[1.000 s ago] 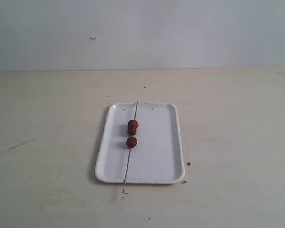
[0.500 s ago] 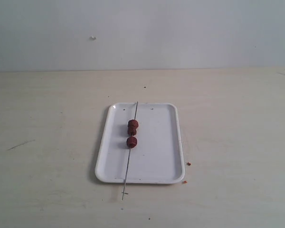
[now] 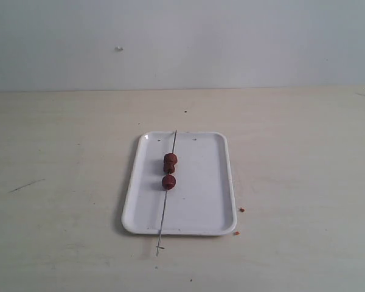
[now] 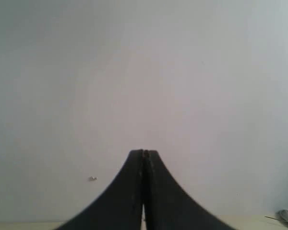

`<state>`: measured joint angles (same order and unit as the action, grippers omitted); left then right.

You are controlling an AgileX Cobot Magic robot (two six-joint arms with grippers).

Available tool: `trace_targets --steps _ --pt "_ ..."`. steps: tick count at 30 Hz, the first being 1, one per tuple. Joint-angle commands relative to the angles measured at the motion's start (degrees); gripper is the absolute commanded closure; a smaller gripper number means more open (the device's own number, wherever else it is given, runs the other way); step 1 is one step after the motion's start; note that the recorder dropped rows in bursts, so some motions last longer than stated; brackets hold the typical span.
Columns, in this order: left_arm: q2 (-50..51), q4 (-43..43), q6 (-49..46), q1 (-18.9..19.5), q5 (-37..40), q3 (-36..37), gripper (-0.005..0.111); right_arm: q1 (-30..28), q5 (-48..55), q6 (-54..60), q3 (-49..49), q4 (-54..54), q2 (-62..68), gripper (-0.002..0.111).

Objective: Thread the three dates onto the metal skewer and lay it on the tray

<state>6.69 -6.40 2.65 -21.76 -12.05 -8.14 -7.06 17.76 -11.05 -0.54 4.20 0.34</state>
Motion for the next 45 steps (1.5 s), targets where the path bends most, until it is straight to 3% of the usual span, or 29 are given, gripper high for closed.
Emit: trace_targets --steps 1,15,18,26,30,33,37,41,45 --pt "-0.22 -0.13 0.42 0.15 0.11 0.24 0.107 -0.23 -0.32 -0.16 0.15 -0.06 -0.34 0.108" --pt "-0.22 -0.13 0.42 0.15 0.11 0.24 0.107 -0.23 -0.32 -0.16 0.15 -0.06 -0.34 0.108" --pt "-0.2 -0.13 -7.02 0.15 -1.1 0.24 0.107 -0.23 -0.32 -0.16 0.15 -0.06 -0.34 0.108" --pt "-0.2 -0.13 -7.53 0.15 -0.03 0.4 0.107 -0.23 -0.32 -0.16 0.15 -0.06 -0.34 0.108" --pt "-0.2 -0.13 -9.07 0.15 4.43 3.21 0.107 -0.23 -0.32 -0.16 0.15 -0.06 -0.34 0.108" --pt "-0.2 -0.13 -9.07 0.15 3.7 7.59 0.107 -0.23 -0.32 -0.16 0.15 -0.06 -0.34 0.108" --pt "-0.2 -0.13 -10.12 0.15 4.45 8.14 0.107 -0.23 -0.32 -0.16 0.15 -0.06 -0.34 0.108" --pt "-0.2 -2.1 -11.05 3.09 4.45 8.14 0.107 -0.23 -0.32 -0.16 0.15 -0.06 -0.34 0.108" --pt "-0.2 -6.25 -11.05 10.79 7.37 8.14 0.107 -0.23 -0.32 -0.16 0.15 -0.06 -0.34 0.108"
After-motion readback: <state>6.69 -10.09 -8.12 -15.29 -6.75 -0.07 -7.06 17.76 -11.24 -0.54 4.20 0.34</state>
